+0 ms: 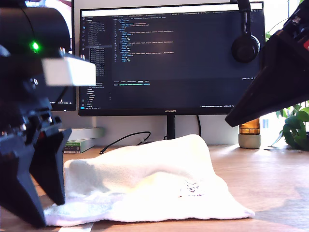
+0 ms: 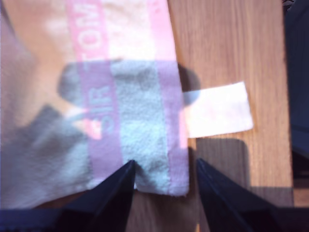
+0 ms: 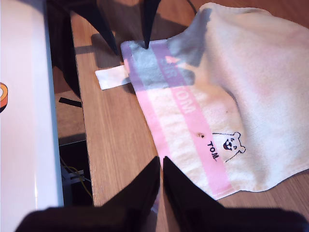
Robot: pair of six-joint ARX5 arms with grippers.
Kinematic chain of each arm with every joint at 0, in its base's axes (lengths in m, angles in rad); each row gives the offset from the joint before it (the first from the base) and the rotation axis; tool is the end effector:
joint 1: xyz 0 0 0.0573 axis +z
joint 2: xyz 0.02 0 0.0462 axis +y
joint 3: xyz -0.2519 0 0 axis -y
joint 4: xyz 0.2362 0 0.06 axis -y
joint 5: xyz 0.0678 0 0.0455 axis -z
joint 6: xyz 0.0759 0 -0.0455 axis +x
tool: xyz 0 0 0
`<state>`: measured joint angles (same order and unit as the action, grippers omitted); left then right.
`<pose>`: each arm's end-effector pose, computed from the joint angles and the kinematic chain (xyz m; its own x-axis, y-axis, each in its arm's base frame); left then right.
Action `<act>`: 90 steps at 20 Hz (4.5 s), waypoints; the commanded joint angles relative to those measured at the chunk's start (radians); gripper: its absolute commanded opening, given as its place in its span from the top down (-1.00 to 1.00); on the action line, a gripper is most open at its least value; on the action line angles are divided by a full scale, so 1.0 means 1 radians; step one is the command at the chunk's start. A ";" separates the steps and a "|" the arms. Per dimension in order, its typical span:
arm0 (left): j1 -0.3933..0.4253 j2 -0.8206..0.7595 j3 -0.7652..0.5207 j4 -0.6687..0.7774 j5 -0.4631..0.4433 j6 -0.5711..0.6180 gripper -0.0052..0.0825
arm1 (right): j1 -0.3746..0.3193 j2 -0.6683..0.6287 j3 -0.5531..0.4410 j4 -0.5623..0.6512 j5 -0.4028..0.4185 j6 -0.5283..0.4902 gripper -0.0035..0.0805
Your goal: Fold the tea towel to a neat square and place it to the right
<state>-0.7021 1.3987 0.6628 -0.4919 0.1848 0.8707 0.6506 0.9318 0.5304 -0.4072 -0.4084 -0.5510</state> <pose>0.1743 -0.1657 0.1035 0.1337 -0.3538 -0.9257 0.9893 -0.0073 0.1457 0.1453 0.1485 0.1692 0.2637 0.6998 -0.6638 -0.9608 0.2513 -0.1168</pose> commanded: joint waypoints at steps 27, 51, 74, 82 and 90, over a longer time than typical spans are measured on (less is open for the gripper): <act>0.002 0.059 0.279 -0.248 0.095 -0.095 0.94 | 0.109 0.064 -0.009 0.010 0.103 0.000 0.36; 0.018 -0.005 0.471 -0.377 0.177 -0.115 0.94 | 0.106 0.335 -0.009 0.165 0.274 -0.030 0.46; 0.093 -0.072 0.599 -0.252 -0.037 -0.190 0.94 | 0.080 0.338 0.618 -0.039 0.607 -0.140 0.94; 0.206 -0.040 0.622 0.002 -0.021 -0.108 0.94 | -0.012 0.490 0.733 0.006 0.656 -0.164 0.94; 0.307 0.035 0.626 0.201 0.006 -0.065 0.94 | -0.071 0.671 0.952 0.015 0.635 -0.185 0.94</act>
<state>-0.4019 1.4170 1.2919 -0.3218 0.1848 0.7975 0.5861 1.5639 1.4742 -0.3969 0.2302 -0.7345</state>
